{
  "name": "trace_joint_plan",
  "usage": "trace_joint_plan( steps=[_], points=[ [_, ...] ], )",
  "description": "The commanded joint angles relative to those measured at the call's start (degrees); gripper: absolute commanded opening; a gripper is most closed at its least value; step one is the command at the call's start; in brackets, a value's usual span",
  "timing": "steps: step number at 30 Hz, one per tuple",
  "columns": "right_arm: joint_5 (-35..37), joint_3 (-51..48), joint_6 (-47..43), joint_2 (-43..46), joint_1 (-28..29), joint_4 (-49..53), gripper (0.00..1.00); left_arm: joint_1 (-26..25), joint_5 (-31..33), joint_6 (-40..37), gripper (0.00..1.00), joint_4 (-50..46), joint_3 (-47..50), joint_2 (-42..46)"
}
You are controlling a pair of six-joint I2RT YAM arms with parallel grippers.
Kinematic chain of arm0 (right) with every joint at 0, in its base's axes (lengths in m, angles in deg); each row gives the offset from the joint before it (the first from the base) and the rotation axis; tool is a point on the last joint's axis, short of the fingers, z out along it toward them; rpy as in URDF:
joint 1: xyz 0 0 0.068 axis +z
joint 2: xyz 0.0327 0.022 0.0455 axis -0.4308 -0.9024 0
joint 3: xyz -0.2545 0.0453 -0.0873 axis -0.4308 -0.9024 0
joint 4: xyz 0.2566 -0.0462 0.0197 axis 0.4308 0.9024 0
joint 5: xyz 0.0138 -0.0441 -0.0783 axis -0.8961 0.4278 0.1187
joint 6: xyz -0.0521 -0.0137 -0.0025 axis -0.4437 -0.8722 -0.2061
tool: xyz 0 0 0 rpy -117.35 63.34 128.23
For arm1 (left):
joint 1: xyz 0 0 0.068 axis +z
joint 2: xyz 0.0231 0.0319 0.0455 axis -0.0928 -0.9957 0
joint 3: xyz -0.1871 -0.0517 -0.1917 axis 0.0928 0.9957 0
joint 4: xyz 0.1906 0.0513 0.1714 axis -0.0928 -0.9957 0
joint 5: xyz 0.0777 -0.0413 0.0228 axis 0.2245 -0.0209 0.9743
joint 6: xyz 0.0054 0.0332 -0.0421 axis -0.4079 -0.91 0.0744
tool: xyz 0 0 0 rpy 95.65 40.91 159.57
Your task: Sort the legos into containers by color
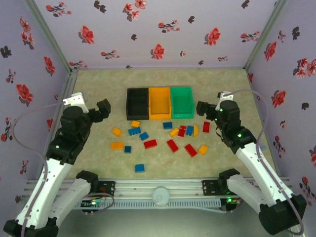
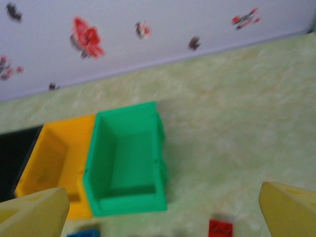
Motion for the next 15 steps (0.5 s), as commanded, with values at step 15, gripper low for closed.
trace_joint_plan(
  steps=[15],
  points=[
    [5.20,4.23,7.98,-12.21,19.47,15.07,0.94,-4.80,3.03,19.31,0.97,-19.16,2.18,-24.62]
  ],
)
